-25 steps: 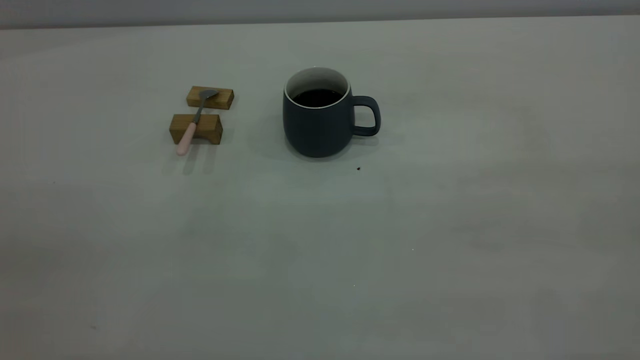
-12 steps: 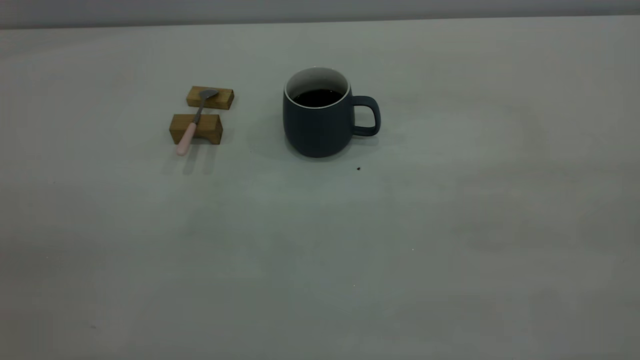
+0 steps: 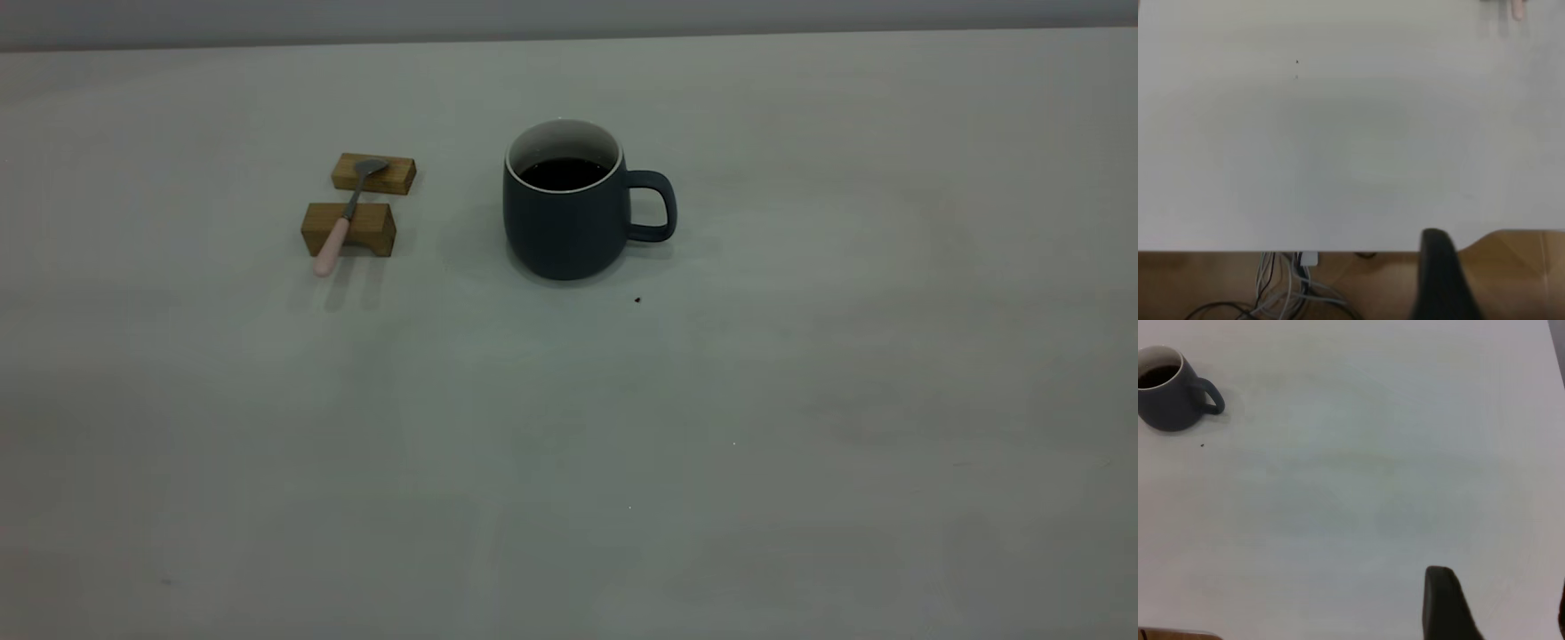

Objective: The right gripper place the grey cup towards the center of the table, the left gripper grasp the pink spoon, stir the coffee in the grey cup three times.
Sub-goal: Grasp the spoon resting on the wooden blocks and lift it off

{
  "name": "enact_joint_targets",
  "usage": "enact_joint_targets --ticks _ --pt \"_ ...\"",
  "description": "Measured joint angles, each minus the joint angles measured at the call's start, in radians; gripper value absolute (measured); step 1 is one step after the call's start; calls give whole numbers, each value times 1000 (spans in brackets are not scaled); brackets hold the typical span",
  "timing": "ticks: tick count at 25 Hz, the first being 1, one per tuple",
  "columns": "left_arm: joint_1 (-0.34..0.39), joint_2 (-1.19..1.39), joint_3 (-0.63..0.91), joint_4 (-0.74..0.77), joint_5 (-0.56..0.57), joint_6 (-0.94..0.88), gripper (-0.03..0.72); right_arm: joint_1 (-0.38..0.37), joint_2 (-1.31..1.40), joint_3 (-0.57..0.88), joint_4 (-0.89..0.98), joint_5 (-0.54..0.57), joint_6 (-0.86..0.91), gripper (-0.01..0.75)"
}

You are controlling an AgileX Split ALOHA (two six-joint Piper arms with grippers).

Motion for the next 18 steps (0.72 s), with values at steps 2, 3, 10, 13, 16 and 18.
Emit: enact_joint_targets --ticks 2,3,10,13,16,18 --pt "0 110 -24 -5 -62 0 596 0 0 0 0 0 0 438" --pt "0 160 -36 -7 -87 0 601 0 0 0 0 0 0 438" --pt "0 607 -183 -96 -274 15 584 0 0 0 0 0 0 438" --pt "0 808 -264 -159 -348 23 583 0 0 0 0 0 0 438" --pt "-8 986 -352 -174 -377 26 583 0 0 0 0 0 0 438" --pt "-28 1097 -396 -169 -398 15 581 0 0 0 0 0 0 438"
